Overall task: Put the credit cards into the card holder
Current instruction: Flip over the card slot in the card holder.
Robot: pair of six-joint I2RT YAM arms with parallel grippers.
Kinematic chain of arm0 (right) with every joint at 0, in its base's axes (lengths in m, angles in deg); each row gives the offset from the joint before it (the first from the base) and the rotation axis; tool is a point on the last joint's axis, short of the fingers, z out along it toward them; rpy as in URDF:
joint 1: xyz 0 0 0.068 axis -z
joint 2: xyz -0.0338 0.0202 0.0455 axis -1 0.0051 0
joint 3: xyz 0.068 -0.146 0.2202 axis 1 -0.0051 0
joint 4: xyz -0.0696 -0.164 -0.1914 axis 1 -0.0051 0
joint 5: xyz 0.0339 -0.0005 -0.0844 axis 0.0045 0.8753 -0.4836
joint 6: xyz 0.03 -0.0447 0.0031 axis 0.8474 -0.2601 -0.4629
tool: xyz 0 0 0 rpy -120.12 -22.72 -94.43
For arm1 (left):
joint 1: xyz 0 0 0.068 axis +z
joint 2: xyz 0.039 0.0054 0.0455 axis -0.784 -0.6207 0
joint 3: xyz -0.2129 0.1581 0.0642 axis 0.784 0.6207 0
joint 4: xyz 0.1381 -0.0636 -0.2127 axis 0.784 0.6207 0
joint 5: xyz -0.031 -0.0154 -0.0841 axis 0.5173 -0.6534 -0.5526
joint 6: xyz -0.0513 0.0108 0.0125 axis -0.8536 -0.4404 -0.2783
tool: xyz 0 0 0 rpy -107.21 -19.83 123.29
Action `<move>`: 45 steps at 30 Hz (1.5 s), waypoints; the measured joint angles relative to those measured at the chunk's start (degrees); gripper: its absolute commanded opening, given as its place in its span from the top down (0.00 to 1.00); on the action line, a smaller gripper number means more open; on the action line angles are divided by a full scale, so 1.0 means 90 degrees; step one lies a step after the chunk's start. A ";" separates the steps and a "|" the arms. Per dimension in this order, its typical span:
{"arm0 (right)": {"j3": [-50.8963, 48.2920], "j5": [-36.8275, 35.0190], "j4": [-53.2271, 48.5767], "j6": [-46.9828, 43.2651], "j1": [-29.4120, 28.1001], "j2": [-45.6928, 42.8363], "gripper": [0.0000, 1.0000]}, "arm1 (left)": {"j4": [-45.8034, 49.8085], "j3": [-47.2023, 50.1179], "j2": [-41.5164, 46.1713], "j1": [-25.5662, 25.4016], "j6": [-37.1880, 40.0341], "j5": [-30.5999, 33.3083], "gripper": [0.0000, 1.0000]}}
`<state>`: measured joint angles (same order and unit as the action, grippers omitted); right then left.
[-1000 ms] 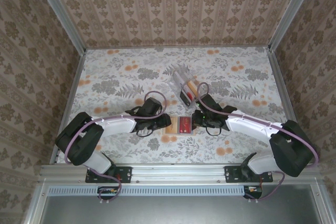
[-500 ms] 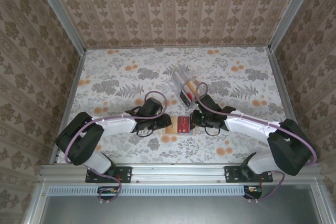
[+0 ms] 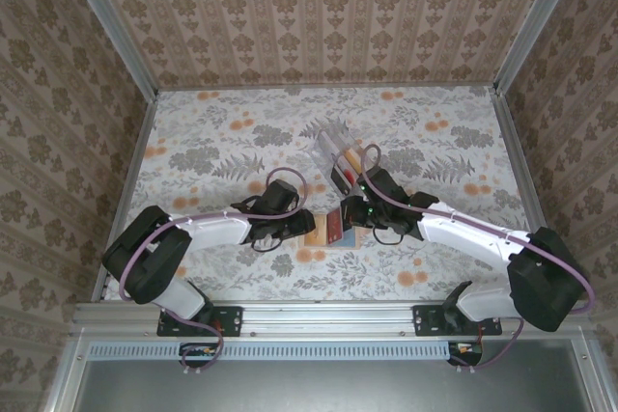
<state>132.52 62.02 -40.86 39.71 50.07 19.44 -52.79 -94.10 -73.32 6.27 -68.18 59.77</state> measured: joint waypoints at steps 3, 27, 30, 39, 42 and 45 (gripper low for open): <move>0.0049 0.0092 0.0000 0.0002 -0.0046 0.0017 0.98 | -0.0002 0.0000 0.0000 0.0000 0.0000 0.0000 0.54; 0.0214 0.0525 0.0291 0.0046 -0.0095 0.0308 0.97 | 0.0148 0.0056 0.0595 -0.0095 -0.0002 0.0415 0.32; 0.0228 0.0568 0.0369 0.0051 -0.0104 0.0313 0.97 | 0.0148 0.0066 0.0614 -0.0095 0.0000 0.0459 0.32; 0.0435 0.0272 0.0017 0.0051 -0.0104 0.0500 1.00 | 0.0148 0.0066 0.0614 -0.0095 0.0000 0.0483 0.31; 0.0437 -0.0017 -0.0262 0.0051 -0.0104 0.0478 1.00 | 0.0151 0.0066 0.0614 -0.0095 0.0000 0.0498 0.31; 0.0435 -0.0393 -0.0607 0.0053 -0.0104 0.0253 1.00 | 0.0202 0.0068 0.0624 -0.0102 -0.0002 0.0556 0.28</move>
<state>136.44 58.48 -46.33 40.19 49.13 21.71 -50.98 -93.49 -67.70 5.35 -68.20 64.78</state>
